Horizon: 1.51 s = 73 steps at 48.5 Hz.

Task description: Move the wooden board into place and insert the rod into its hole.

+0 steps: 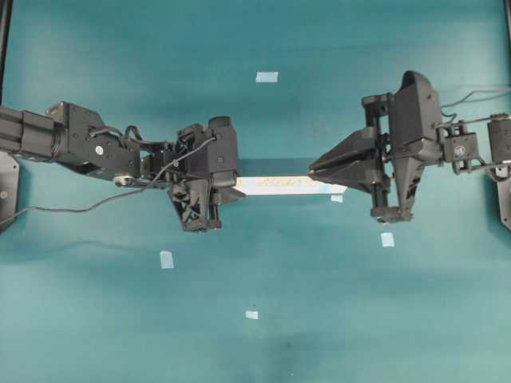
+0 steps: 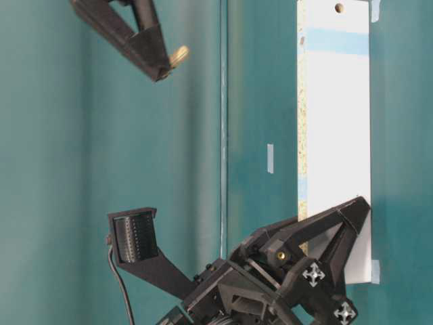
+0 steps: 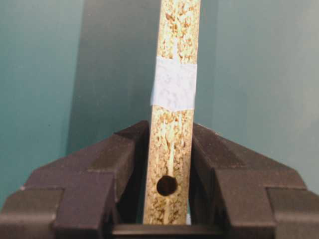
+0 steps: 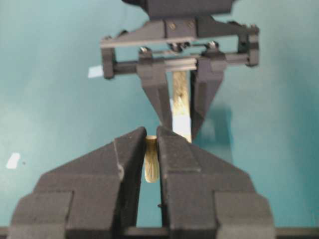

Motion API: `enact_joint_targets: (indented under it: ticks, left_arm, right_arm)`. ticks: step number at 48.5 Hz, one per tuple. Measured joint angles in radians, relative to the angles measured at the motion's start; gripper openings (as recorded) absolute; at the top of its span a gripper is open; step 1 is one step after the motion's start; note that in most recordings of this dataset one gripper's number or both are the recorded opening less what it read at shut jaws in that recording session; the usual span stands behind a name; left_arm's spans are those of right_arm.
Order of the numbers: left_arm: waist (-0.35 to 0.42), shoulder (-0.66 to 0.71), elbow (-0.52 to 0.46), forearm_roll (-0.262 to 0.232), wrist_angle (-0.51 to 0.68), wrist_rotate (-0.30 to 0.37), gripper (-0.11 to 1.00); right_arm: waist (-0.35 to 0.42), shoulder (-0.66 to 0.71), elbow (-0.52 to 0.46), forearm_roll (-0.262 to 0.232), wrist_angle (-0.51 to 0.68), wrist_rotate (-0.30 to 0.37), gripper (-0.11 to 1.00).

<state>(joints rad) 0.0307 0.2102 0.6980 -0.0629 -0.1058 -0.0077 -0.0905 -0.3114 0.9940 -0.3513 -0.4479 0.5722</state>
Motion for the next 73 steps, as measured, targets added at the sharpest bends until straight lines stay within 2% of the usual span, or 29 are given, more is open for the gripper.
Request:
enact_joint_targets:
  ticks: [13, 31, 39, 55, 73]
  left_arm:
    - [0.000, 0.000, 0.000, 0.000, -0.002, 0.000, 0.27]
    - [-0.002, 0.000, 0.000, 0.000, -0.002, -0.002, 0.27]
    - [-0.002, 0.000, 0.000, 0.000, 0.000, -0.002, 0.27]
    - [-0.002, 0.000, 0.000, 0.000, -0.002, -0.002, 0.24]
    - [-0.009, 0.000, 0.000, 0.000, -0.002, -0.002, 0.24]
  right_arm:
    - [-0.048, 0.025, 0.063, 0.012, -0.126, -0.041, 0.09]
    - [-0.054, 0.161, 0.124, 0.129, -0.407, -0.163, 0.09]
    - [-0.054, 0.206, 0.156, 0.166, -0.512, -0.221, 0.09]
    - [-0.054, 0.325, 0.176, 0.175, -0.696, -0.244, 0.09]
    - [-0.054, 0.413, 0.173, 0.175, -0.746, -0.284, 0.09]
